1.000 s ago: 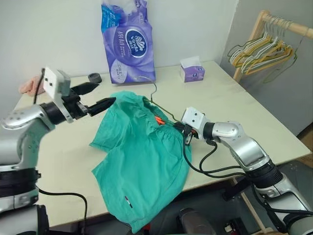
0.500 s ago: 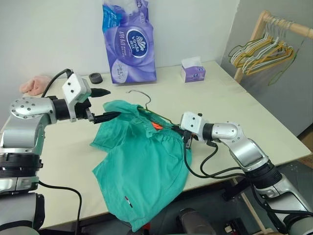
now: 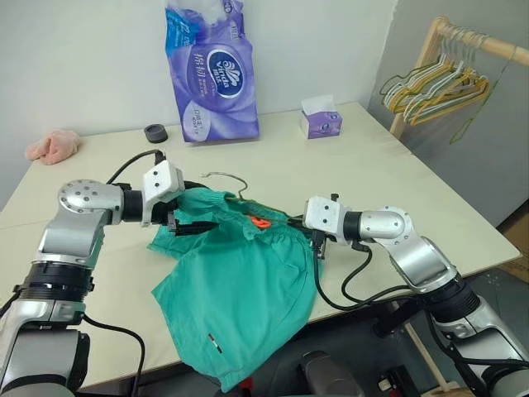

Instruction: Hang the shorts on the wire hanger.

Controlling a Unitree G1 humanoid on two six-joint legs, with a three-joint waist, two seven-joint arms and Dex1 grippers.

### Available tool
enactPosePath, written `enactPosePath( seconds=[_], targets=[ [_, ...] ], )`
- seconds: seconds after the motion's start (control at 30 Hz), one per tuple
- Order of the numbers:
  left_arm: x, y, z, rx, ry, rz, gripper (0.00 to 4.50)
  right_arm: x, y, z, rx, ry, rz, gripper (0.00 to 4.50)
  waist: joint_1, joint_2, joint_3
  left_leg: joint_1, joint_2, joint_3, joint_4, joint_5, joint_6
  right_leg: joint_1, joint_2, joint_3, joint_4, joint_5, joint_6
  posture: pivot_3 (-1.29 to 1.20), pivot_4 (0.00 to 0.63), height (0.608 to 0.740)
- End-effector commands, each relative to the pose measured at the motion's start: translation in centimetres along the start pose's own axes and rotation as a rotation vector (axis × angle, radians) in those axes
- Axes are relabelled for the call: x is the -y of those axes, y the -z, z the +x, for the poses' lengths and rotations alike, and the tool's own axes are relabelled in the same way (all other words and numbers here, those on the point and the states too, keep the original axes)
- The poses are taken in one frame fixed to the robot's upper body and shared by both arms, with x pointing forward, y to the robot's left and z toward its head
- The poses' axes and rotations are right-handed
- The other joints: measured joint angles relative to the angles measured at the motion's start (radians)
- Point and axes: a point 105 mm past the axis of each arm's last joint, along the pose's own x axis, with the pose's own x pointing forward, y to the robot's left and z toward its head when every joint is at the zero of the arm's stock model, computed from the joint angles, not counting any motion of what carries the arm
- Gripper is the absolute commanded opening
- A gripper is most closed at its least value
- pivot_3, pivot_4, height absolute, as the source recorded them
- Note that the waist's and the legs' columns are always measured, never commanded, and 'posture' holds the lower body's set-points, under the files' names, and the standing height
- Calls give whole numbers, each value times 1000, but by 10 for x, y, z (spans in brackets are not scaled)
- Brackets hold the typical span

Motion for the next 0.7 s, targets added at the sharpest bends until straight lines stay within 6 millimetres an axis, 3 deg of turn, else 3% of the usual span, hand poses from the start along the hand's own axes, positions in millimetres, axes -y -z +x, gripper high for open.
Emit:
enactPosePath(
  seconds=[0.03, 0.17, 0.67, 0.7],
  targets=[
    [-2, -11, -1, 26, 12, 30, 3333, 2, -21, -4, 66, 2, -76, 0, -1, 0, 0, 0, 0, 0, 0, 0, 0, 0, 0, 0, 0, 0, 0, -311, 23, 740],
    [4, -12, 3, 33, 44, 20, 2232, 0, -22, -5, 73, -12, -94, 0, -1, 0, 0, 0, 0, 0, 0, 0, 0, 0, 0, 0, 0, 0, 0, -311, 23, 740],
    [15, -8, 8, 27, 50, -7, 2185, -15, -27, -7, 94, -117, -89, 0, -1, 0, 0, 0, 0, 0, 0, 0, 0, 0, 0, 0, 0, 0, 0, -301, 24, 740],
    [15, -7, 7, 27, 44, -11, 2185, -16, -25, -7, 82, -120, -86, 233, -1, 0, 0, 0, 0, 0, 0, 0, 0, 0, 0, 0, 0, 0, 0, -300, 25, 740]
  ],
)
